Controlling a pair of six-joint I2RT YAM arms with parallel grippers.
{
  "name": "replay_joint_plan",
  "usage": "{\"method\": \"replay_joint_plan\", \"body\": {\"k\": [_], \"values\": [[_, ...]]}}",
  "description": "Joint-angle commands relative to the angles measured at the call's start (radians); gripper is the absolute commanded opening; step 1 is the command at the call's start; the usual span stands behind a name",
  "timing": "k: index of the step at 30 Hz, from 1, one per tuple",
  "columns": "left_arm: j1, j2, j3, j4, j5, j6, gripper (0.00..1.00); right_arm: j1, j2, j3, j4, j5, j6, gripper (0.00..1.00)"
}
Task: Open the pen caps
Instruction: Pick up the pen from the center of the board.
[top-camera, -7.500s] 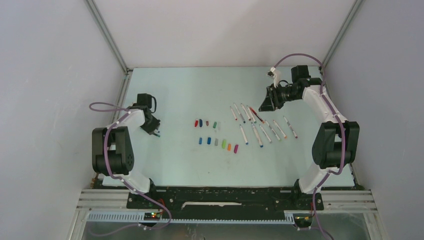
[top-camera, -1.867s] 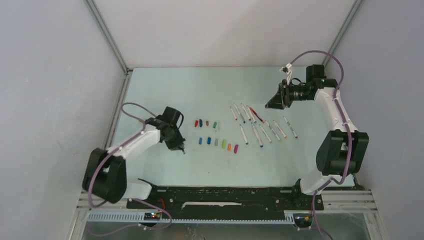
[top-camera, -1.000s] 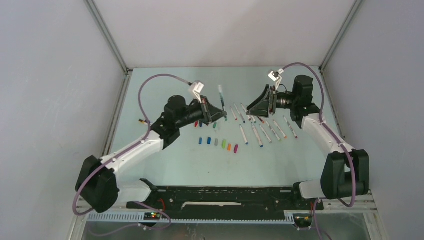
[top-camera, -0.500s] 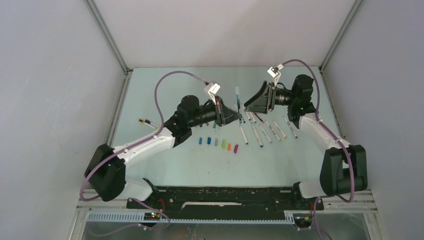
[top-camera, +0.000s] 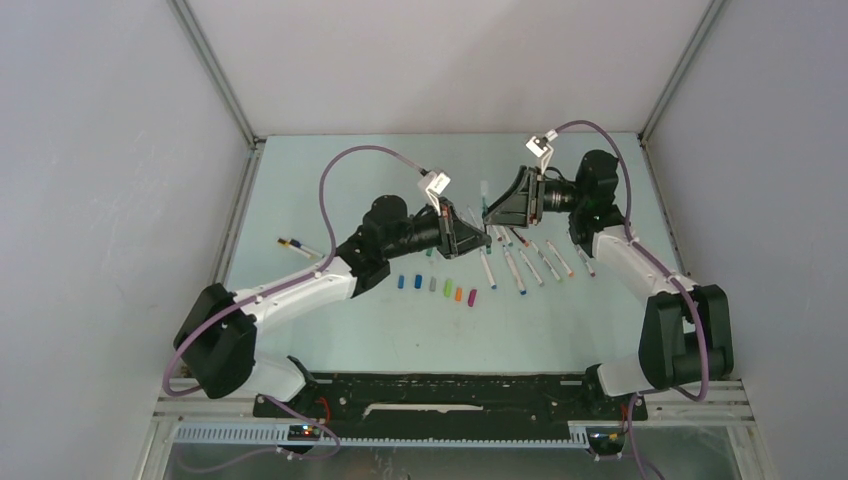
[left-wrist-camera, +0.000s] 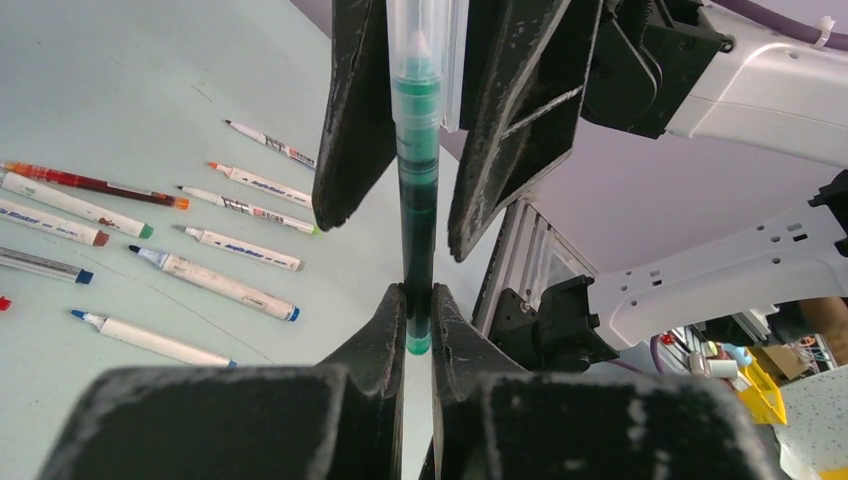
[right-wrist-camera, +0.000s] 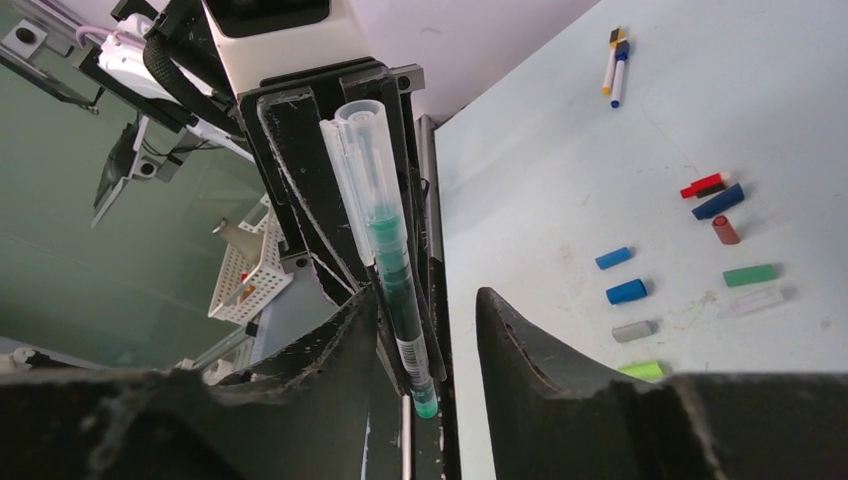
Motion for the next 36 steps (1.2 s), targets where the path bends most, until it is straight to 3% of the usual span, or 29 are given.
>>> {"method": "replay_joint_plan", "body": {"k": [1, 4, 5, 6, 9, 12, 15, 18, 19, 21, 25, 28, 31, 36], "values": [[-0.009, -0.005, 0.068, 0.05, -0.018, 0.009, 0.0, 0.021, 0.012, 0.004, 0.052, -0.007, 0.027, 0.41], [-0.011, -0.006, 0.067, 0.051, -0.028, 0.011, 0.0, 0.032, 0.021, 0.005, 0.085, -0.015, 0.055, 0.27], [-0.013, -0.009, 0.067, 0.051, -0.029, 0.012, 0.0, 0.034, 0.028, 0.005, 0.108, -0.021, 0.074, 0.18], [-0.016, -0.011, 0.068, 0.053, -0.032, 0.015, 0.01, 0.035, 0.03, 0.005, 0.132, -0.028, 0.092, 0.02], [-0.021, -0.029, 0.065, 0.035, -0.057, 0.025, 0.11, 0.031, 0.029, 0.005, 0.152, -0.035, 0.11, 0.0], [-0.019, -0.085, 0.044, -0.001, -0.114, 0.057, 0.41, 0.023, 0.02, 0.005, 0.153, -0.053, 0.098, 0.0], [-0.017, -0.177, 0.012, -0.033, -0.18, 0.125, 0.61, 0.011, 0.018, 0.005, 0.143, -0.091, 0.071, 0.0], [-0.011, -0.279, -0.017, -0.075, -0.307, 0.167, 0.93, 0.01, 0.032, 0.031, 0.04, -0.147, -0.013, 0.0], [-0.007, -0.307, -0.036, -0.082, -0.365, 0.162, 0.99, 0.014, 0.038, 0.041, 0.02, -0.166, -0.033, 0.0], [0.017, -0.345, -0.051, -0.07, -0.389, 0.13, 1.0, 0.026, 0.045, 0.041, 0.027, -0.205, -0.045, 0.0], [0.121, -0.306, -0.038, 0.035, -0.176, -0.045, 1.0, 0.054, 0.046, 0.041, 0.034, -0.242, -0.064, 0.0], [0.13, -0.257, -0.034, 0.142, -0.085, -0.121, 0.97, 0.063, 0.049, 0.042, 0.04, -0.243, -0.062, 0.0], [0.116, -0.236, -0.055, 0.222, -0.093, -0.139, 0.97, 0.063, 0.055, 0.042, 0.041, -0.236, -0.056, 0.0], [0.074, -0.217, -0.057, 0.177, -0.178, -0.11, 0.97, 0.062, 0.061, 0.041, 0.038, -0.225, -0.054, 0.0]]}}
